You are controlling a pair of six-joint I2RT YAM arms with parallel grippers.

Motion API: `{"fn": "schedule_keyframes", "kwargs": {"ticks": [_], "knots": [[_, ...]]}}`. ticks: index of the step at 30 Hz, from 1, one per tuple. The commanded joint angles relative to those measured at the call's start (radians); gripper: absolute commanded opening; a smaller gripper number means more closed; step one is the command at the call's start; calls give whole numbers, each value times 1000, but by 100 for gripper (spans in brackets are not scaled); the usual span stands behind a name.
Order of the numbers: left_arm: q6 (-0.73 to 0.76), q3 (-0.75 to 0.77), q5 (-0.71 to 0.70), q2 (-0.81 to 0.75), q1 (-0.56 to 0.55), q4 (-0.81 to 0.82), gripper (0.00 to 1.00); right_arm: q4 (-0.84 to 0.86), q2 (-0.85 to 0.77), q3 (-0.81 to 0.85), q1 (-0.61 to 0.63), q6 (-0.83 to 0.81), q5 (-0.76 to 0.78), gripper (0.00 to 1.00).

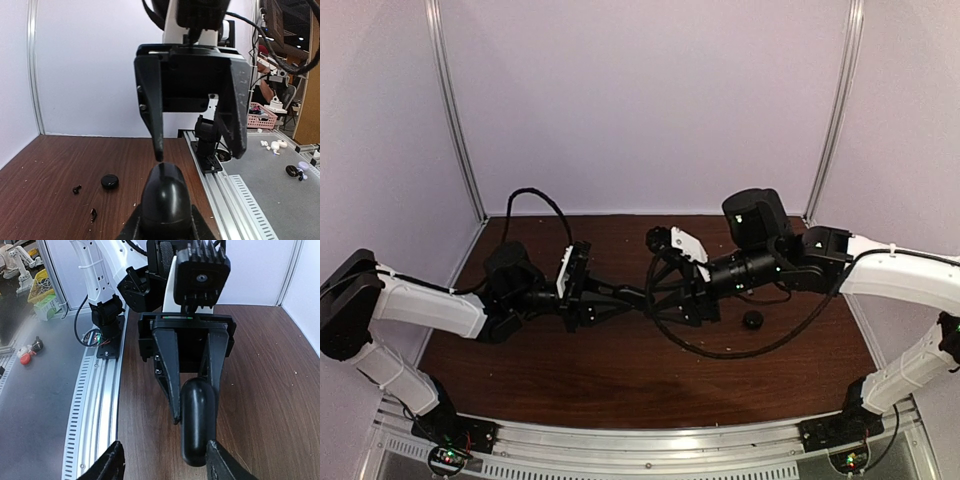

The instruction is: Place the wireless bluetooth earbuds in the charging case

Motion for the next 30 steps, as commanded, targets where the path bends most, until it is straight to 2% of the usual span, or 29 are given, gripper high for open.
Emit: {"fn": "schedule_keyframes", "kwargs": {"ticks": [1,5,7,11,16,19,22,24,30], "knots": [[-81,25,-82,5,41,35,0,69,-59,-39,-19,35,65,60],[-159,51,-195,9,95,-38,0,157,-120,-94,-36,67,207,74],[-173,74,-280,10,115,-128,0,181,-139,-119,-40,74,295,84],[-205,141,-380,37,173,-281,0,256,-171,-180,-56,99,356,99],[-293,185,-397,119,280,-307,0,361,-201,-256,-102,177,411,100],[-318,239,-401,183,323,-329,0,366,-203,-282,-127,202,511,100],[-300,358,-414,279,344,-454,0,339,-196,-288,-139,255,580,100],[-286,436,-437,354,348,-551,0,330,-195,-293,-157,276,579,100],[-312,595,-452,519,353,-664,0,268,-187,-301,-222,353,527,100]]}}
